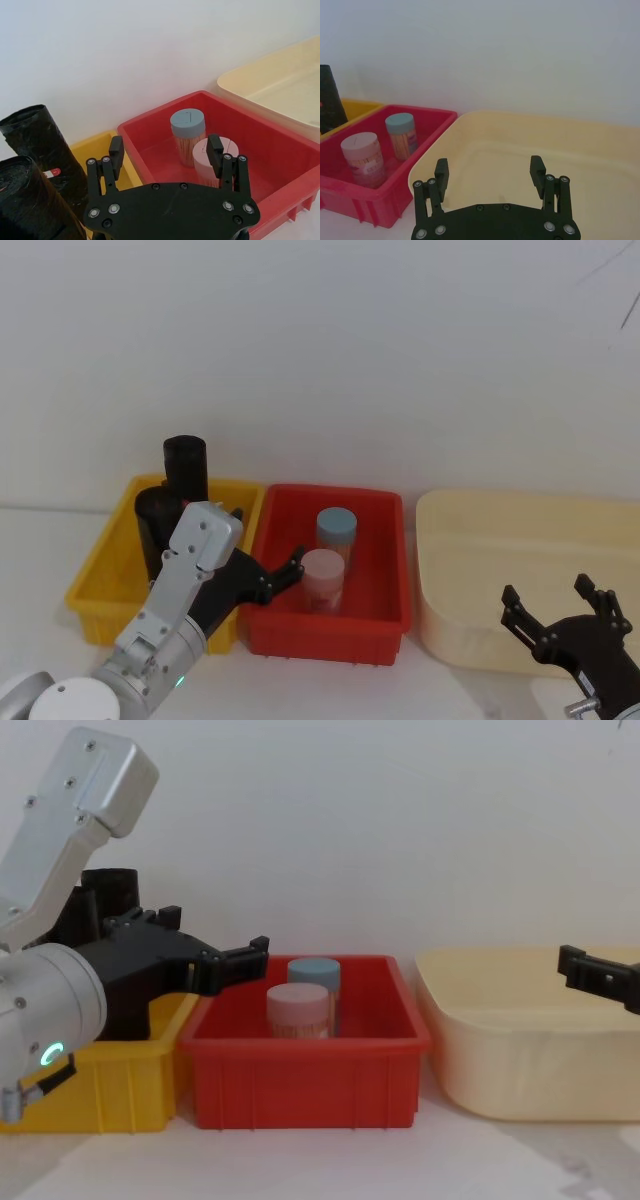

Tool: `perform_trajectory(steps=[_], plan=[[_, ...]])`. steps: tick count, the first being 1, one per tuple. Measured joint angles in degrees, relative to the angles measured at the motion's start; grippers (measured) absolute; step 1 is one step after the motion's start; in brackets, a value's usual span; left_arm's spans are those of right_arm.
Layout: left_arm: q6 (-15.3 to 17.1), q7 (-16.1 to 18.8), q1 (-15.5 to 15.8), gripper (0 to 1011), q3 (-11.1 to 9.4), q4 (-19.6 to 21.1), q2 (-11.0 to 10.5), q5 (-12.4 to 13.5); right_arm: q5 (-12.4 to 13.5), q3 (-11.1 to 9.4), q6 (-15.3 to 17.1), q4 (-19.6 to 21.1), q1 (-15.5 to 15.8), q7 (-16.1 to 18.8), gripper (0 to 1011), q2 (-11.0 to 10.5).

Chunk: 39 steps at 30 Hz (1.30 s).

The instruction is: Pick up the garbage bag with the one hand and transfer it to the other hand.

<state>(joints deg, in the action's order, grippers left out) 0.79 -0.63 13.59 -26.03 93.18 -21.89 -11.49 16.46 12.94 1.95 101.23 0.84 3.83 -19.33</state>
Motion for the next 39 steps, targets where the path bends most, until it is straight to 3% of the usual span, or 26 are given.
perform_trajectory(steps=[39], plan=[[0.00,0.00,0.00,1001,0.00,0.00,0.00,0.01,0.00,0.00,0.00,0.00,0.00,0.00,1001,0.00]])
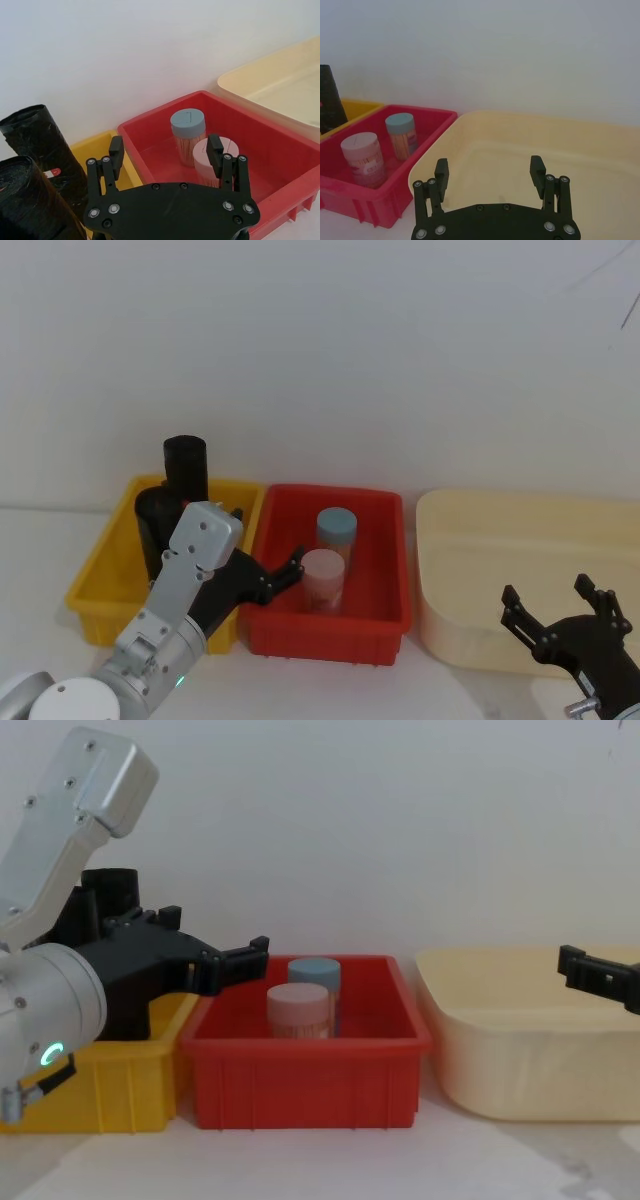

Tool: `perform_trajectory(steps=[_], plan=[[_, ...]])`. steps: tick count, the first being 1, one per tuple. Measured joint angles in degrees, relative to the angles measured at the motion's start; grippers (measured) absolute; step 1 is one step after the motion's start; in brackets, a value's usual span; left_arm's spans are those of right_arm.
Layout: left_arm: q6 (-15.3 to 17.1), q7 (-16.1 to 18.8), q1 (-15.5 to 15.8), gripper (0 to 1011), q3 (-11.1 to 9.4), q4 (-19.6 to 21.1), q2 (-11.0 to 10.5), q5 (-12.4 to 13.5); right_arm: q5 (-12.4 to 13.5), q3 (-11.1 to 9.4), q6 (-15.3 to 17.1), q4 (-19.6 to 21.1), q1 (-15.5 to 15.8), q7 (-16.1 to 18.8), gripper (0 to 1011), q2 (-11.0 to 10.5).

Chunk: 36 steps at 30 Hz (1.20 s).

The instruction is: Pick up the garbage bag with the one hand and transfer it to the other hand.

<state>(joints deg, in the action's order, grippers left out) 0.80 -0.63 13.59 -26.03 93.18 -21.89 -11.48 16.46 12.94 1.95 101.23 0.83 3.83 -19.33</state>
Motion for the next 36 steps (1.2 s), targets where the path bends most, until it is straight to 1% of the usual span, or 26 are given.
perform_trajectory(steps=[11,15,18,22,25,28,30,32,33,36], plan=[[0.03,-0.03,0.03,1001,0.00,0.00,0.03,0.05,0.00,0.00,0.03,0.00,0.02,0.00,1001,0.02],[0.45,-0.15,0.32,1001,-0.11,0.08,0.03,0.41,0.10,-0.04,0.49,0.16,0.03,0.04,1001,0.14],[1.21,-0.48,0.88,1001,-0.38,0.45,-0.12,0.91,0.62,-0.13,1.46,0.73,0.01,0.14,1000,0.44],[2.84,-1.23,1.98,1001,-0.66,1.51,-0.61,1.61,1.57,-0.21,3.10,1.98,-0.43,0.29,1000,1.13],[4.98,-2.32,3.36,1001,-0.64,3.18,-1.23,1.93,2.00,-0.13,3.98,2.74,-1.01,0.42,1000,1.58],[6.55,-3.14,4.10,1001,-0.34,4.34,-1.67,1.91,2.53,0.37,5.35,3.78,-2.42,0.82,1000,2.35],[8.12,-4.06,4.78,1001,0.30,5.82,-2.37,1.62,2.66,0.64,5.90,4.04,-3.10,0.96,1000,2.70],[8.89,-4.52,4.99,1001,0.86,6.74,-2.89,1.33,2.76,1.22,6.62,4.31,-4.29,1.31,1001,3.26],[9.93,-5.17,5.03,1001,1.67,7.90,-3.60,0.80,2.77,1.70,7.06,4.38,-5.11,1.53,1000,3.65],[11.08,-5.97,4.64,1001,2.95,9.42,-4.71,0.00,2.77,2.54,7.79,4.40,-6.43,1.84,1001,4.30]])
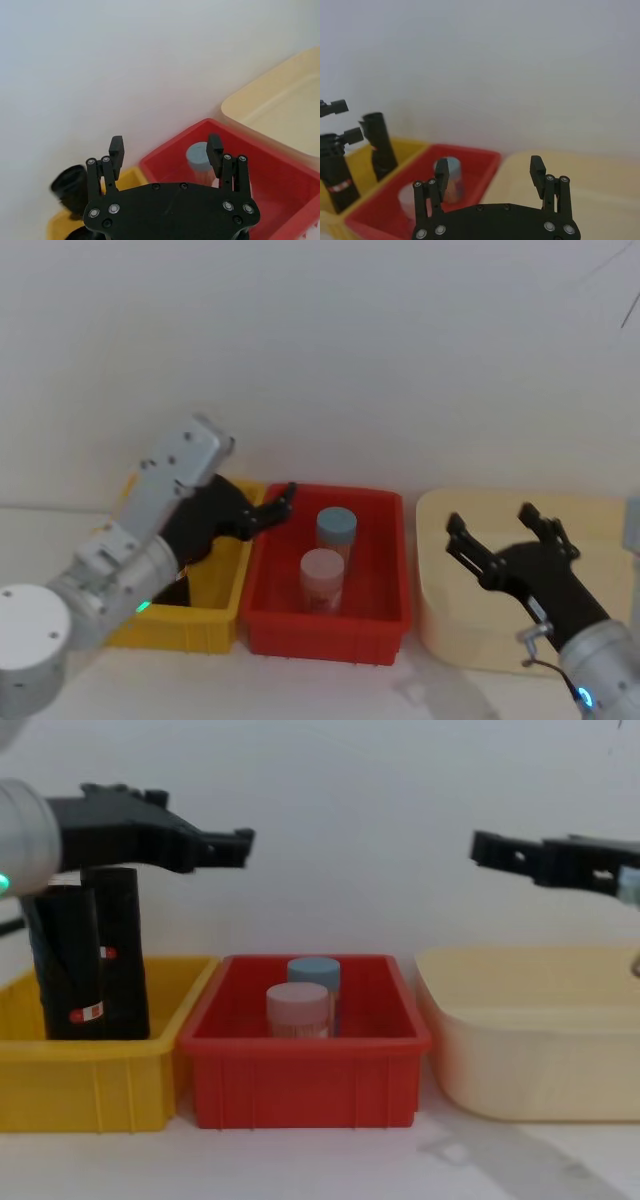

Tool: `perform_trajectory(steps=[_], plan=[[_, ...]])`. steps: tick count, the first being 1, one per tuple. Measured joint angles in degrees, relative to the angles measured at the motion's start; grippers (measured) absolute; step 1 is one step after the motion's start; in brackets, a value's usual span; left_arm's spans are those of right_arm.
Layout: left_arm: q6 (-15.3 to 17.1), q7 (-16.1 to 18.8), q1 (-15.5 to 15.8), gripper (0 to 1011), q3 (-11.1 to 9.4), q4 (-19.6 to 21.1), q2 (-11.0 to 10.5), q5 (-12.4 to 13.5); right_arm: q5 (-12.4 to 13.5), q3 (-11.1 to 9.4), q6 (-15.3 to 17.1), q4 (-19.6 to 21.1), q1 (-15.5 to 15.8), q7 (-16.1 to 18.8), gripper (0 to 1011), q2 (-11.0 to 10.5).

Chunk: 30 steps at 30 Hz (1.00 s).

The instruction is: Pick up the garbage bag with the one hand and transfer it to the other hand.

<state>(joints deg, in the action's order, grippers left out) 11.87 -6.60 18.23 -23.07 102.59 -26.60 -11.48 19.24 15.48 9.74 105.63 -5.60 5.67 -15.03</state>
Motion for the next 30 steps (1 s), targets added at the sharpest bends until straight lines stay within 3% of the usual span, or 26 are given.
perform_trajectory(steps=[2,5,6,9,10,18,19,23,26,30], plan=[[1.55,-1.02,-1.40,1001,2.46,2.31,-1.80,-1.54,-0.09,0.73,0.70,-0.15,-1.24,0.32,1001,0.61],[2.28,-1.71,-2.87,1001,4.51,3.93,-3.12,-2.66,-0.37,1.97,1.39,-0.64,-2.99,0.78,1001,1.50],[2.75,-2.17,-4.23,1001,6.33,5.13,-4.11,-3.61,-0.49,2.25,1.63,-0.79,-3.36,0.91,1000,1.70],[3.18,-2.63,-5.95,1001,8.54,6.38,-5.12,-4.82,-0.80,3.39,2.22,-1.60,-4.98,1.28,1001,2.60],[3.42,-2.99,-7.62,1001,10.63,7.47,-5.87,-5.81,-1.01,3.87,2.68,-1.95,-5.63,1.58,1001,2.96],[3.69,-4.90,-15.63,1001,19.93,10.86,-7.47,-11.40,-1.77,6.47,4.72,-4.05,-8.73,2.86,1000,4.65],[3.69,-4.90,-15.63,1001,19.93,10.86,-7.47,-11.40,-1.83,6.69,4.93,-4.26,-8.97,2.96,1000,4.77],[3.01,-6.01,-19.22,1001,23.57,11.25,-7.35,-14.30,-2.25,7.74,6.12,-5.43,-10.13,3.59,1001,5.32],[2.25,-6.94,-20.80,1001,25.06,10.78,-7.02,-16.11,-2.54,8.37,6.87,-6.21,-10.75,4.02,1000,5.56],[1.15,-8.24,-21.44,1001,25.80,9.03,-6.43,-18.13,-2.82,8.89,7.64,-6.91,-11.35,4.54,1000,5.72]])
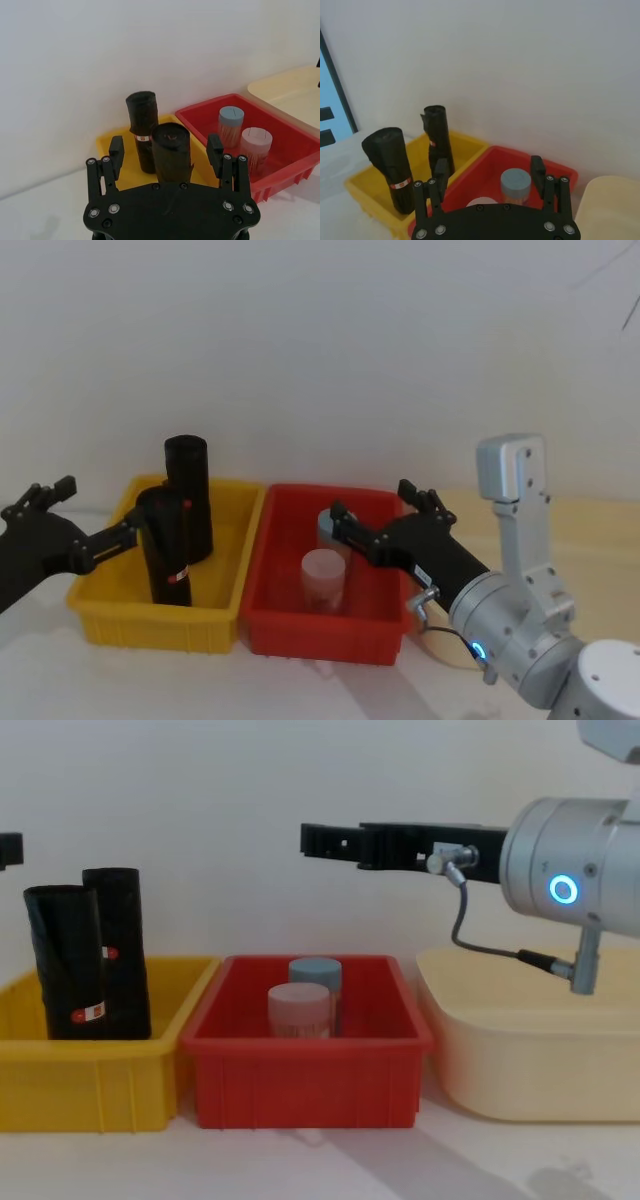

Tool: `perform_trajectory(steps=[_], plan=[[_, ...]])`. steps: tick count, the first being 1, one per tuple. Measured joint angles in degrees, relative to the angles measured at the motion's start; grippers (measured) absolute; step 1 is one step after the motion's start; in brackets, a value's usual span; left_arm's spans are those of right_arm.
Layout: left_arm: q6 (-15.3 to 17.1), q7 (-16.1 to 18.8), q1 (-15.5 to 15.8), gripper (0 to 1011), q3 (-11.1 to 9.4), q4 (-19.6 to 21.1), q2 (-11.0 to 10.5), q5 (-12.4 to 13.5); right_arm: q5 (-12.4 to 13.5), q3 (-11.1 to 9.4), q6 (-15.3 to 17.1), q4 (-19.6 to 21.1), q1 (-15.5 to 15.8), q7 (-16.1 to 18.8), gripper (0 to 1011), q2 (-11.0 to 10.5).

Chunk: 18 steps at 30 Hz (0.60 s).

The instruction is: Pick up the garbage bag with the one hand and transfer it to the other hand.

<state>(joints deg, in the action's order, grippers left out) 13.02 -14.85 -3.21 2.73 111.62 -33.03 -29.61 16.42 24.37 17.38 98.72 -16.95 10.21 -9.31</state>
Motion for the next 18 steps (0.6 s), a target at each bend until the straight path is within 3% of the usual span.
perform_trajectory(steps=[10,18], plan=[[-1.83,-1.56,2.32,1001,-1.40,-5.02,1.98,-2.45,-0.38,0.59,1.27,-1.21,-1.02,1.29,1000,0.21],[-3.14,-2.28,6.80,1001,-4.70,-10.60,4.78,-3.48,-0.47,0.77,2.01,-1.89,-1.53,2.29,1001,0.39]])
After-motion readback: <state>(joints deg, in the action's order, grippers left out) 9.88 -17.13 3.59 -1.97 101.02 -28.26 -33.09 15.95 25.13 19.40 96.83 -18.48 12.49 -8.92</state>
